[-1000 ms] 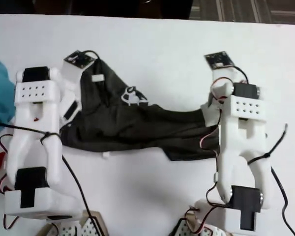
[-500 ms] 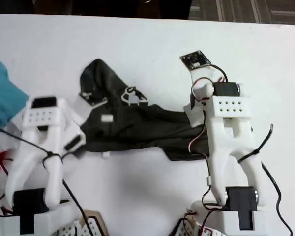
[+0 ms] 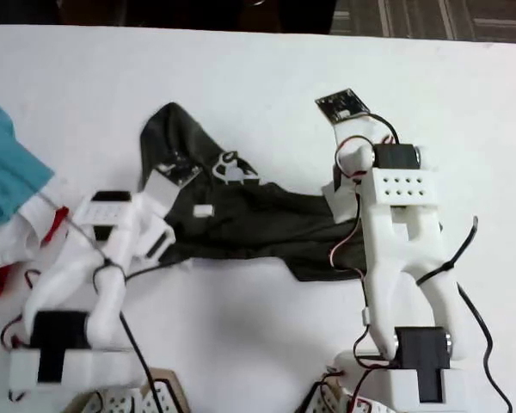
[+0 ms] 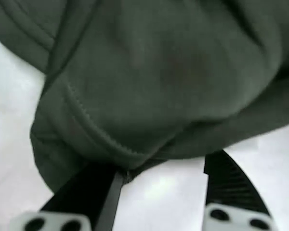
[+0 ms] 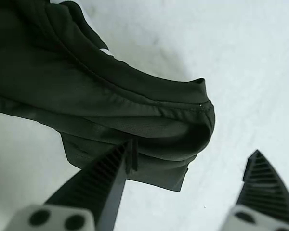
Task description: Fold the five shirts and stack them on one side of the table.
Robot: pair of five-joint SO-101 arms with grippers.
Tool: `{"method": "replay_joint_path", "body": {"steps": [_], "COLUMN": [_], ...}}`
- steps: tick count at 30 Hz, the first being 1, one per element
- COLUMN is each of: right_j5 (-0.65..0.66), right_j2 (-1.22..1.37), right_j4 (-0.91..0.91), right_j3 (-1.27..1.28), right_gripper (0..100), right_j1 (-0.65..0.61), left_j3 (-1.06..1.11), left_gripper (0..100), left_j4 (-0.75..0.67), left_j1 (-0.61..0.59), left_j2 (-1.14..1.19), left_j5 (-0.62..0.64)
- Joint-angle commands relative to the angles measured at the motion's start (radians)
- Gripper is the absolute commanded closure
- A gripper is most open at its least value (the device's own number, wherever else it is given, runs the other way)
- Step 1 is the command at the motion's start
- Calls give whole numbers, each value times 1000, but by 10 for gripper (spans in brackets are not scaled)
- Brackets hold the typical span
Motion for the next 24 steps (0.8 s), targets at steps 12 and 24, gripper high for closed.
{"method": "replay_joint_path", "body": {"steps": [12,24], "right_j5": [6,2], "right_j2": [-48,-56], "right_j4": [-74,-113], "right_j3": [75,114], "right_gripper": [654,654], "right_j1": [2,2], "left_j3": [-602,-719], "left_gripper": [973,975], "left_j4": [546,875], "left_j1": [-8,-58], "left_j2": [157,60], "left_j5": [15,-97]}}
